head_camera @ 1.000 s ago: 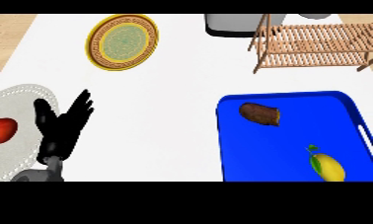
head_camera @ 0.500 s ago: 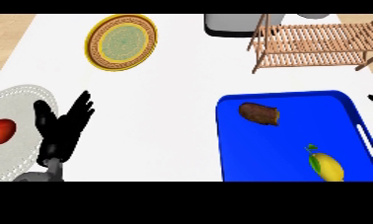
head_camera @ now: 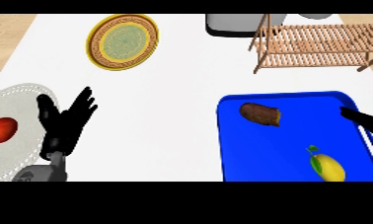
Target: Pick the lemon from the tray and place it in the tiered shelf
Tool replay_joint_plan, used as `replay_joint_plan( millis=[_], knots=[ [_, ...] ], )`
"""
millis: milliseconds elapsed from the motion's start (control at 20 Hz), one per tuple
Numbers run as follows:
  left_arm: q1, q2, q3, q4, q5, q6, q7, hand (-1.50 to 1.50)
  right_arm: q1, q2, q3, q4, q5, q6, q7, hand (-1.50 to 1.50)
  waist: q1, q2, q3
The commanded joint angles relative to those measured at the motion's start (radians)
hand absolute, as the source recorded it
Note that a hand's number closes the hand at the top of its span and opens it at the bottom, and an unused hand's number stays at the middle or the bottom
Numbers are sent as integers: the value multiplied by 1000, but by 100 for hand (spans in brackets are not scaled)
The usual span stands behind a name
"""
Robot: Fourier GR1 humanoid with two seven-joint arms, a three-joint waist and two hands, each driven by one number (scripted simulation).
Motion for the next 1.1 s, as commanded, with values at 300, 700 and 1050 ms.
replay_joint_plan(
  millis=[300, 700, 1050],
  knots=[
    [67, -6, 36, -21, -3, -56, -16, 0, 93, 143, -20, -36, 238, -70, 16, -150, 1, 2, -2],
    [49, -45, 20, -102, -57, -26, 80, 0, 59, 267, -1, -46, 356, -18, 74, -150, 5, 3, -2],
    [30, -53, 71, 3, -70, -57, 22, 0, 45, 312, -41, 62, 479, -77, -23, -150, 2, 3, -2]
  ],
)
